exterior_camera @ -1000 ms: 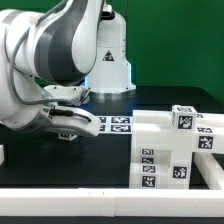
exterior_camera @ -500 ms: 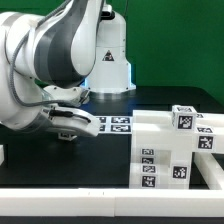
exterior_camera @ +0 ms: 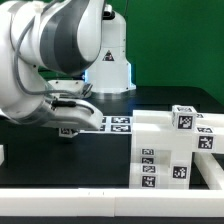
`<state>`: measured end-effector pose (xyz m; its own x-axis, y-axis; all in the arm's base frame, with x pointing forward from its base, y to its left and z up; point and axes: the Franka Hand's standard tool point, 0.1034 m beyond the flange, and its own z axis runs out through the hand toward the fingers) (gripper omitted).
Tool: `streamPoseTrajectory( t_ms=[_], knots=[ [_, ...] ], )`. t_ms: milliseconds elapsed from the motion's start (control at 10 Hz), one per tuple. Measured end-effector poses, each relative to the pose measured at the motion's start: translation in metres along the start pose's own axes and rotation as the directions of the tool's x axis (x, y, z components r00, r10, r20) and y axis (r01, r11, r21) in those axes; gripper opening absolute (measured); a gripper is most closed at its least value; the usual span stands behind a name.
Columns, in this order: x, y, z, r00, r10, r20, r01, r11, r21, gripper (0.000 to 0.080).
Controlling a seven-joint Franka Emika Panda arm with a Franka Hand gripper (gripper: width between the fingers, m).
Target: Assemble chair
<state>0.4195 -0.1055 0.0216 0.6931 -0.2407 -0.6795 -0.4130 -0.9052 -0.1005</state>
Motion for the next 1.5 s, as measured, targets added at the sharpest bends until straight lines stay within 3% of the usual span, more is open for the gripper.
streamPoseTrajectory(
  t_ms=[100, 400, 600, 800, 1100, 1300, 1400, 1500],
  knots=[
    [-0.005, -0.004, -0.004, 0.998, -0.008, -0.061, 0.009, 1.000, 0.003, 0.0279],
    [0.005, 0.004, -0.004, 0.955, -0.027, -0.294, 0.015, 0.999, -0.043, 0.0281],
    [0.016, 0.007, -0.006, 0.877, -0.054, -0.478, 0.005, 0.995, -0.103, 0.0281],
    [0.013, 0.009, -0.004, 0.795, -0.071, -0.602, -0.015, 0.991, -0.137, 0.0281],
    [0.009, 0.029, -0.006, 0.608, -0.127, -0.783, -0.077, 0.973, -0.218, 0.0281],
    [0.009, 0.032, -0.006, 0.591, -0.125, -0.797, -0.086, 0.973, -0.216, 0.0281],
    [0.009, 0.032, -0.006, 0.591, -0.125, -0.797, -0.086, 0.973, -0.216, 0.0370],
    [0.009, 0.032, -0.006, 0.591, -0.124, -0.797, -0.087, 0.973, -0.216, 0.0576]
  ],
)
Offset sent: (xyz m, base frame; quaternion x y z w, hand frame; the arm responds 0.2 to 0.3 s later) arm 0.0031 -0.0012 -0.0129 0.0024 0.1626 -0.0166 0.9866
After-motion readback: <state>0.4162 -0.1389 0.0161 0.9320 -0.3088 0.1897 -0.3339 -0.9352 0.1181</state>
